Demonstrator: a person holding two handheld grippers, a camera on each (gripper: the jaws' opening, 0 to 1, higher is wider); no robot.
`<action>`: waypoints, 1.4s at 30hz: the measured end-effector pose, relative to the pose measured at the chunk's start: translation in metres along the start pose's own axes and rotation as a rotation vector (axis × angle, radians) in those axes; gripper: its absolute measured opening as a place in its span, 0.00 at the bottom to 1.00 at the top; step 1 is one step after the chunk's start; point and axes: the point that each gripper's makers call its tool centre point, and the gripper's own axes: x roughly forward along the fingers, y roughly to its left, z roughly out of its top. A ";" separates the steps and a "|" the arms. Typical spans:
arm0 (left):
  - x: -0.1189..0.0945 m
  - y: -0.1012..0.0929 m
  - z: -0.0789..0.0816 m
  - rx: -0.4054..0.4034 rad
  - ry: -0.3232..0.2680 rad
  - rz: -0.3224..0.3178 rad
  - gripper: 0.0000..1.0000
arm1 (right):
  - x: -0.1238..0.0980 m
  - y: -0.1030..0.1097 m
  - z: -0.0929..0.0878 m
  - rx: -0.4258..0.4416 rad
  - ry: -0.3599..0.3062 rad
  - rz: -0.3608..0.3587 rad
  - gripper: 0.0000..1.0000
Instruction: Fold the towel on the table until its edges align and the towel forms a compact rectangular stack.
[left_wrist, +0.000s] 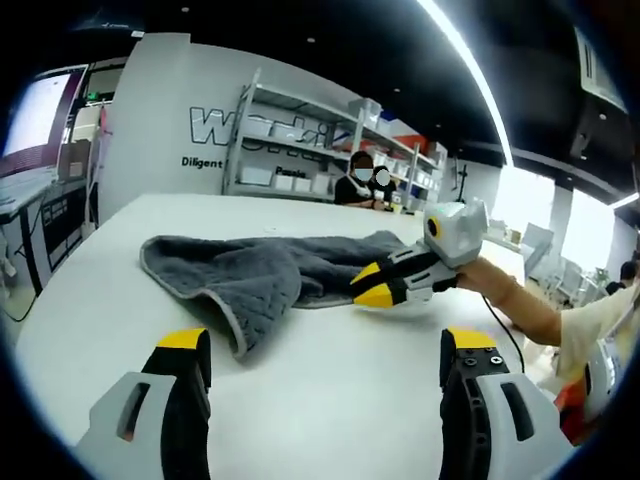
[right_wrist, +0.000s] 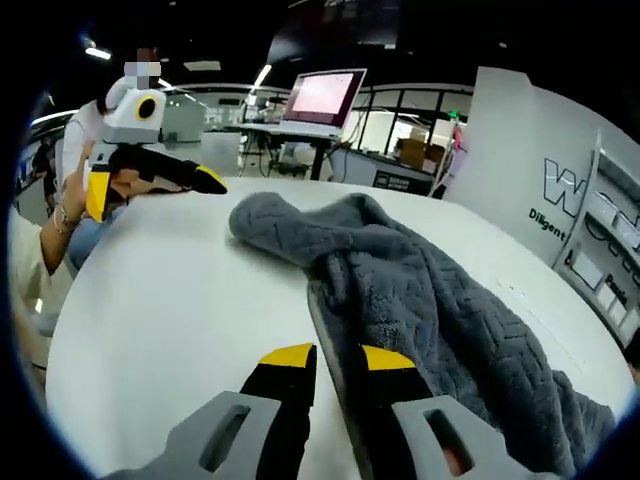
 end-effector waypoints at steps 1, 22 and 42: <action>0.000 0.001 0.000 -0.002 0.000 0.001 0.93 | 0.000 0.000 -0.001 0.009 0.005 0.001 0.13; 0.024 0.043 -0.019 -0.054 0.040 0.111 0.63 | -0.004 0.006 -0.005 0.116 0.000 0.029 0.03; 0.027 0.073 -0.005 -0.099 0.006 0.184 0.03 | -0.016 0.023 -0.011 0.169 0.012 0.153 0.02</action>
